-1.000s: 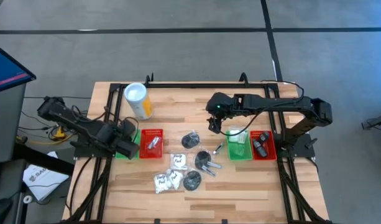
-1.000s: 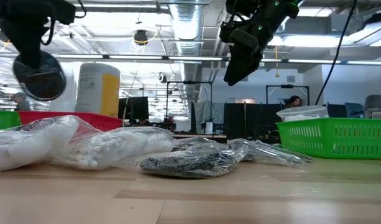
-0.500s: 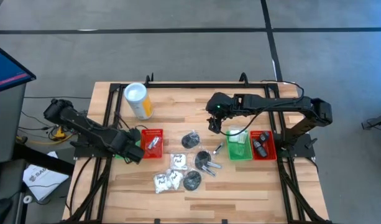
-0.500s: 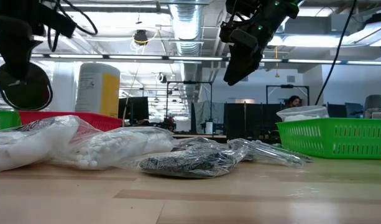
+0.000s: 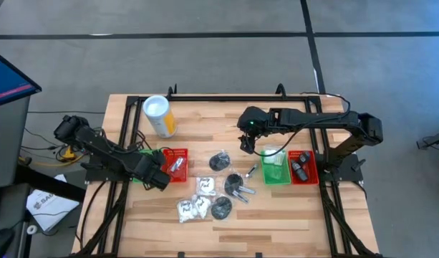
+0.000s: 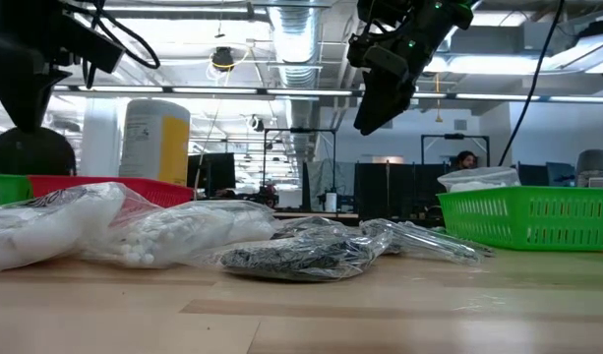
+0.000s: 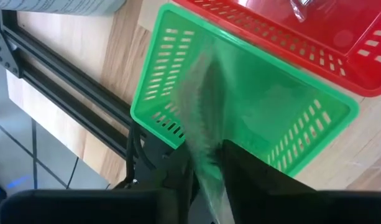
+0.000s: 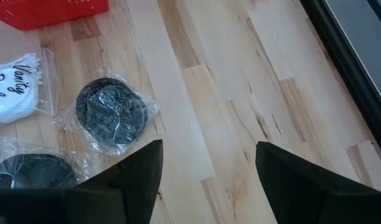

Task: Pick & Place Travel size toiletries
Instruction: Put the black hair brush into the left green bin, then put the silver nail cutter into the left red bin

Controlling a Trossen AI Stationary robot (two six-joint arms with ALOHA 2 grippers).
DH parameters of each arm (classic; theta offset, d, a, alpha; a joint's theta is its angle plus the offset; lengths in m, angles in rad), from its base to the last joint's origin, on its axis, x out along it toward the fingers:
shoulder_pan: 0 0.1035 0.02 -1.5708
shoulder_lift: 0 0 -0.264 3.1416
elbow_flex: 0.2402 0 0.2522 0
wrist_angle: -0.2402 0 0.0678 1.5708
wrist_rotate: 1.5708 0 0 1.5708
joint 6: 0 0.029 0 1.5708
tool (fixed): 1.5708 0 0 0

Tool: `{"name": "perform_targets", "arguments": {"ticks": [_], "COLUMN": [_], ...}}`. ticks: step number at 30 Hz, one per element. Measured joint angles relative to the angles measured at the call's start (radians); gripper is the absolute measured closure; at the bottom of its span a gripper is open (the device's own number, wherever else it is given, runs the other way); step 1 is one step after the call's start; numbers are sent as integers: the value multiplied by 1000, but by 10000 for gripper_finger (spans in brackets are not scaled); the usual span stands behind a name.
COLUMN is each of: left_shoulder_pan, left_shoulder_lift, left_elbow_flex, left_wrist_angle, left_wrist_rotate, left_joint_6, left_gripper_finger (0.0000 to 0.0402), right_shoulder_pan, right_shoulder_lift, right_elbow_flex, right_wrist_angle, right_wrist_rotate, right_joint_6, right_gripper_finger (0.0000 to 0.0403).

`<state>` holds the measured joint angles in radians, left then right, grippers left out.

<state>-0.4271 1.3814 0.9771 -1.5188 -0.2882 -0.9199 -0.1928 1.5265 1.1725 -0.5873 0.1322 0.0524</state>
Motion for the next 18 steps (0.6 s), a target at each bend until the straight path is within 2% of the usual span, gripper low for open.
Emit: {"name": "perform_targets", "arguments": {"ticks": [11,18], "left_shoulder_pan": [0,28], "left_shoulder_lift": [0,-22], "left_elbow_flex": [0,3], "left_wrist_angle": [-23,-60], "left_wrist_rotate": [-17,-142], "left_joint_6": [8,15], "left_gripper_finger": [266,257], "right_shoulder_pan": [1,16], "right_shoulder_lift": [0,0], "right_elbow_flex": [0,0], "right_wrist_angle": [0,-1], "right_wrist_rotate": [0,0], "right_joint_6": [0,0], "right_gripper_finger": [159,159]}}
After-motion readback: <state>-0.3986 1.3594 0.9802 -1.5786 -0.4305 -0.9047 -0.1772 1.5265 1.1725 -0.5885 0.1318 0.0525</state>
